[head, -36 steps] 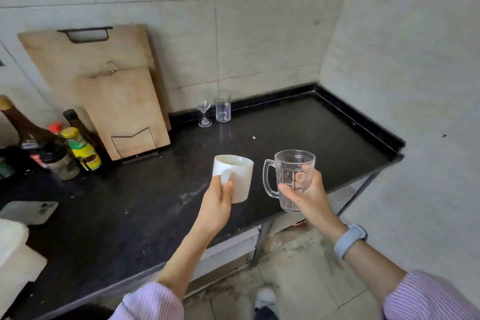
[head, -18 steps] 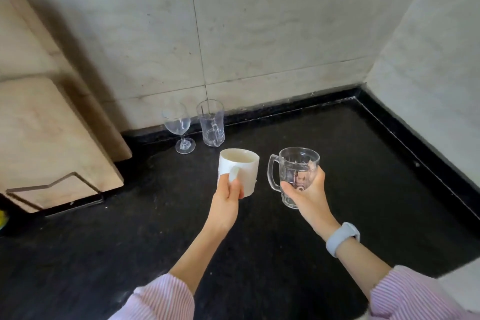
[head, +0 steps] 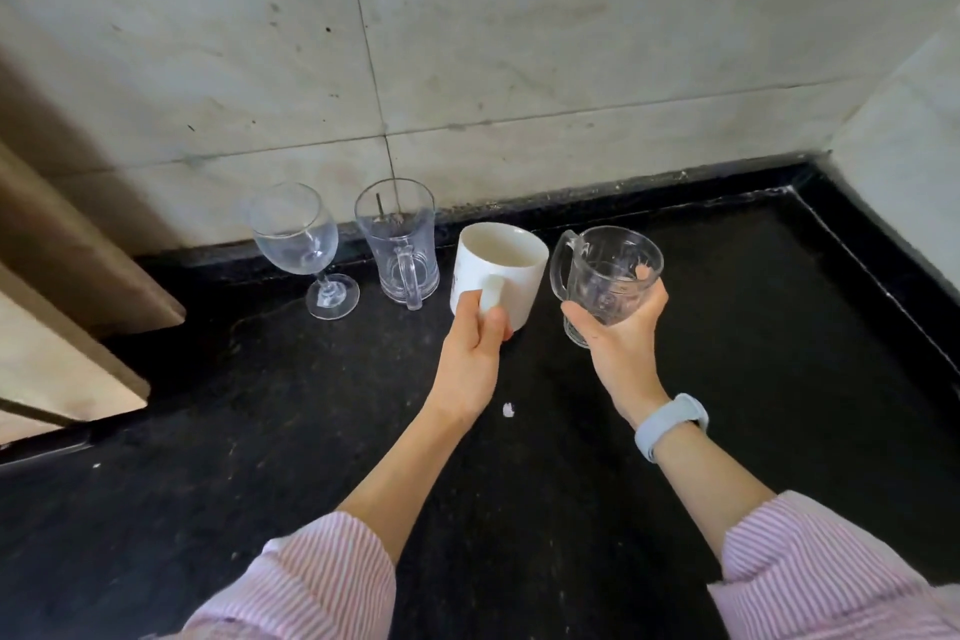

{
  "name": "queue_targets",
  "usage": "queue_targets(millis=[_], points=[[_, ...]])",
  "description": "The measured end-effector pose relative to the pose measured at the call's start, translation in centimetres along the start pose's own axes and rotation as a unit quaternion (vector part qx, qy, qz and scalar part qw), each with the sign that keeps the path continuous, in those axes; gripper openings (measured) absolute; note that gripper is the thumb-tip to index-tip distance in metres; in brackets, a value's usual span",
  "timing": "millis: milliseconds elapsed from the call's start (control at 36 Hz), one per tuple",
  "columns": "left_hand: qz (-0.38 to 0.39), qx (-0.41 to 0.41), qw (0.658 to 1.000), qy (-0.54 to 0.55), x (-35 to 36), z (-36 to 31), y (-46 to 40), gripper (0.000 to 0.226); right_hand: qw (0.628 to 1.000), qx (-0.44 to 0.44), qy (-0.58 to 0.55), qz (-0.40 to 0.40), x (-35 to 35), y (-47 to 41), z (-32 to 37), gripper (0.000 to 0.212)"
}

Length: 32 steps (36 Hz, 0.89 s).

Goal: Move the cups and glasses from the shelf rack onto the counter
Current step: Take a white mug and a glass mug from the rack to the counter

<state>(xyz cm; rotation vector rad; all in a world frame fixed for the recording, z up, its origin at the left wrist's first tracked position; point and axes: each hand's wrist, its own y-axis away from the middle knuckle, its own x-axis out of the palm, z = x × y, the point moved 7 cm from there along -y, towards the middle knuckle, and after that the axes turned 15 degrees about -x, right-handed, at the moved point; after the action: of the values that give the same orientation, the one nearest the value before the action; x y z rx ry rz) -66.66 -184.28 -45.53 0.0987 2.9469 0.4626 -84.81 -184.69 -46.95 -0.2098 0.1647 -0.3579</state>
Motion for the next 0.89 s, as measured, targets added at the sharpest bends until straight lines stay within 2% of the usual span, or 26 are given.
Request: queue_targets(millis=[250, 361, 444, 556, 639, 750, 889], points=[[-0.004, 0.002, 1.000, 0.003, 0.0, 0.1, -3.5, 0.010, 0.999, -0.016, 0.040, -0.030, 1.5, -3.0, -1.0, 0.103], [-0.005, 0.006, 1.000, -0.009, 0.4, 0.7, -4.0, 0.014, 0.996, -0.026, 0.053, -0.059, 2.4, -4.3, -1.0, 0.103], [-0.014, -0.014, 1.000, -0.015, 0.4, 1.9, -3.9, 0.013, 0.997, -0.016, 0.058, -0.049, 3.1, -4.3, -1.1, 0.100], [-0.057, -0.021, 0.998, -0.029, -0.8, 2.7, -3.8, 0.014, 0.997, -0.023, 0.070, 0.021, 4.0, -3.1, -1.2, 0.091], [-0.103, -0.011, 0.994, -0.047, -1.7, 2.5, -3.6, 0.011, 0.995, -0.033, 0.083, 0.044, 4.0, -2.4, -1.1, 0.086], [-0.180, 0.012, 0.980, -0.081, -2.7, 2.0, -2.9, 0.014, 0.992, -0.037, 0.115, 0.028, 4.0, -2.5, -0.8, 0.085], [-0.242, 0.013, 0.964, -0.107, -3.6, 1.7, -2.5, 0.027, 0.987, -0.039, 0.153, -0.034, 4.0, -3.4, -0.6, 0.076]])
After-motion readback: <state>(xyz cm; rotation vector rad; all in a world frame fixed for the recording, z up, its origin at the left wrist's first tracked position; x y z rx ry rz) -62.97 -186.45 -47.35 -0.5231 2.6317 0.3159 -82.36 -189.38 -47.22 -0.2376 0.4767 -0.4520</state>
